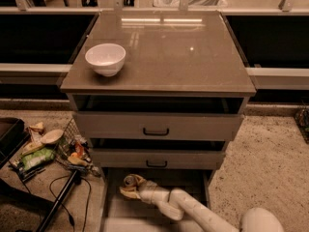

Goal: Place orange can into bottom drawer

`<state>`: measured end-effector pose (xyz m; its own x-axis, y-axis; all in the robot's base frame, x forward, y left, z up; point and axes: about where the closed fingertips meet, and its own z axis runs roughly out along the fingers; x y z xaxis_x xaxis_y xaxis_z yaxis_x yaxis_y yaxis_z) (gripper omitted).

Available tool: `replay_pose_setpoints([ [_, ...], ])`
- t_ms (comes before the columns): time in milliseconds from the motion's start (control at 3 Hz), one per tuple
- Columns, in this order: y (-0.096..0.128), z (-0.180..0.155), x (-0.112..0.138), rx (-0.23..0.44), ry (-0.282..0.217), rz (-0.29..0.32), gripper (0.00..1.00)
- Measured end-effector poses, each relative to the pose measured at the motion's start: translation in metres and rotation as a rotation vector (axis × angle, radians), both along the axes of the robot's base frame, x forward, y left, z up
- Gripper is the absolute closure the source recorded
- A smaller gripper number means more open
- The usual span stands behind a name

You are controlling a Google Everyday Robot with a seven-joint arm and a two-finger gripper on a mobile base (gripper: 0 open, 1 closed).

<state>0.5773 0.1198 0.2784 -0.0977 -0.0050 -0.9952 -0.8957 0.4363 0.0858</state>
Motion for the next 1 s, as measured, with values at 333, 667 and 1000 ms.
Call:
replay_pose_setpoints([
  [333, 0.0183, -0.0345, -0.0027, 0.017, 0.045, -0.037, 1.00],
  [667, 0.0203, -0.0365, -0.0044, 0.019, 0.050, -0.036, 0.82],
  [1000, 0.0220, -0.0361, -0.0048, 0.021, 0.050, -0.034, 0.59],
])
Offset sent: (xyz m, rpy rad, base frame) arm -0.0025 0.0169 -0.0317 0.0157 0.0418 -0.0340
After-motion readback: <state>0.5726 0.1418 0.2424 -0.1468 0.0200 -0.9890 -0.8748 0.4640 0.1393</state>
